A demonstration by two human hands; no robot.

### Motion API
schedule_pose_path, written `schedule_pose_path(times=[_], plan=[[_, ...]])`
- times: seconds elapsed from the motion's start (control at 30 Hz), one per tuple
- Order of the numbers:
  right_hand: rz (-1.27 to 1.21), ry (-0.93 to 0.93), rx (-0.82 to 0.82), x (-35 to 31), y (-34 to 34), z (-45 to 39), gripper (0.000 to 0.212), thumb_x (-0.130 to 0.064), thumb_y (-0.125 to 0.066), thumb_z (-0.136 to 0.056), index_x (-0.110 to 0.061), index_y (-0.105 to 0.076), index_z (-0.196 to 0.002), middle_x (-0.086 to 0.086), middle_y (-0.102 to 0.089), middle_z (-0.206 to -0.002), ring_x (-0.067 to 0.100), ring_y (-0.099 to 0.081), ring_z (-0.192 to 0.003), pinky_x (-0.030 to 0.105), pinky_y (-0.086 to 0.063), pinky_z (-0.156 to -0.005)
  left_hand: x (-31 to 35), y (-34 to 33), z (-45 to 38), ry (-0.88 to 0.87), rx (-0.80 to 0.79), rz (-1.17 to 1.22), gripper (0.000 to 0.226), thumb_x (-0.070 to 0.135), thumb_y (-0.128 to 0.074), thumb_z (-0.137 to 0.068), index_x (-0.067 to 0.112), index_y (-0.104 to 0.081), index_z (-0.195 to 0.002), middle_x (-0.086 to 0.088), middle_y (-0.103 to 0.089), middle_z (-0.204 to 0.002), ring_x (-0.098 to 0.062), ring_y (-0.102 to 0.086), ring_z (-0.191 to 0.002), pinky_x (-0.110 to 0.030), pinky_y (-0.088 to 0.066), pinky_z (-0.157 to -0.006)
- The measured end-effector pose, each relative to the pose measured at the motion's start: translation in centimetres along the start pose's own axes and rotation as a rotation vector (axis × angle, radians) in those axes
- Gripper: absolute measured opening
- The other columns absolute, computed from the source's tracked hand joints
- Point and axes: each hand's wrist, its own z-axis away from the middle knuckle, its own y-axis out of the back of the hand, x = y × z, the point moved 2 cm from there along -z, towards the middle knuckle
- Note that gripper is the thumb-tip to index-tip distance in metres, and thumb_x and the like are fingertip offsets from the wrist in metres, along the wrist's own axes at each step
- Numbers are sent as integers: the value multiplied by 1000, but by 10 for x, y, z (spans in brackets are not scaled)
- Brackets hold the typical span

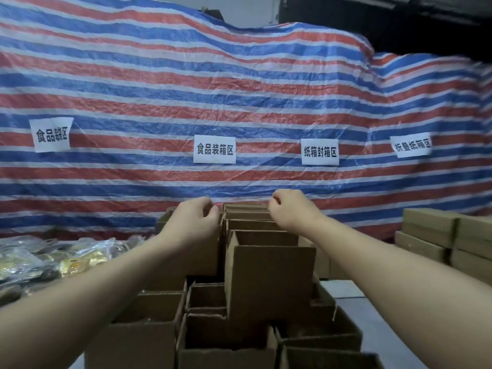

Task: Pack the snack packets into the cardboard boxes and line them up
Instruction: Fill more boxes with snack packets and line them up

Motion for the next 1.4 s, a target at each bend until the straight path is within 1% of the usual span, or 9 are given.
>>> schedule_pose_path(times=[0.13, 0.2, 0.47, 0.67, 0.8, 0.97, 1.1, 1.23, 1.4], plan=[[-69, -129, 147, 58, 28, 59, 26, -27, -46, -104, -21, -55, -81, -1, -60, -79, 12, -58, -70, 24, -38, -55, 56, -32, 39, -127, -125, 53, 19, 34, -51, -99, 31, -65, -85, 10, -68, -74, -4, -65, -71, -29, -58, -62], [-83, -191, 112, 86, 34, 84, 28, -25, -47, -103, -18, -55, -78, 2, -60, -76, 13, -57, -68, 25, -36, -54, 76, -51, 59, -163, -208, 81, 19, 35, -53, -98, 33, -66, -85, 17, -68, -79, 0, -65, -74, -25, -58, -61], [-119, -283, -109, 169, 6, 122, 27, -28, -50, -102, -17, -61, -79, 3, -61, -75, 15, -60, -69, 29, -49, -62, 129, -121, 92, -273, -304, 111, 22, 31, -51, -99, 23, -68, -87, 7, -67, -77, -5, -62, -72, -38, -55, -70], [-131, -427, -102, 264, -19, 74, 26, -20, -52, -100, -15, -62, -76, 6, -62, -81, 16, -60, -77, 23, -47, -63, 179, -193, -19, -408, -275, -100, 21, 27, -45, -100, 19, -62, -91, 4, -64, -82, -11, -61, -71, -31, -52, -61], [-128, -448, -125, 322, -48, 6, 19, -22, -54, -99, -19, -62, -82, 1, -63, -83, 14, -62, -79, 24, -50, -66, 180, -270, -117, -374, -436, -427, 15, 21, -48, -96, 18, -58, -86, -2, -61, -83, -15, -55, -71, -25, -36, -52], [-165, -427, -138, 376, -93, -80, 7, -25, -56, -99, -29, -60, -94, -6, -63, -91, 12, -63, -82, 23, -51, -64, 145, -364, -200, -285, -623, -664, 18, 19, -56, -94, 23, -49, -77, -1, -54, -81, -16, -52, -71, -29, -38, -57], [-178, -333, -242, 401, -128, -131, 32, -21, -58, -99, -30, -58, -130, -7, -62, -125, 17, -64, -112, 37, -57, -92, 96, -421, -231, -209, -781, -814, 8, 22, -55, -92, 19, -60, -98, -2, -59, -87, -21, -60, -80, -34, -52, -70], [6, -211, -325, 408, -160, -184, 51, -18, -60, -98, -23, -46, -147, 3, -48, -149, 26, -50, -133, 42, -45, -110, 56, -446, -250, -146, -937, -895, 7, 23, -53, -91, 23, -55, -84, -1, -57, -89, -22, -58, -83, -40, -51, -76], [224, -105, -433, 400, -196, -223, 71, -20, -63, -95, -22, -28, -157, 3, -34, -160, 24, -30, -148, 47, -21, -121, 18, -456, -251, 4, -1003, -801, 37, 20, -57, -90, 19, -58, -127, -3, -60, -110, -27, -59, -103, -41, -52, -86]])
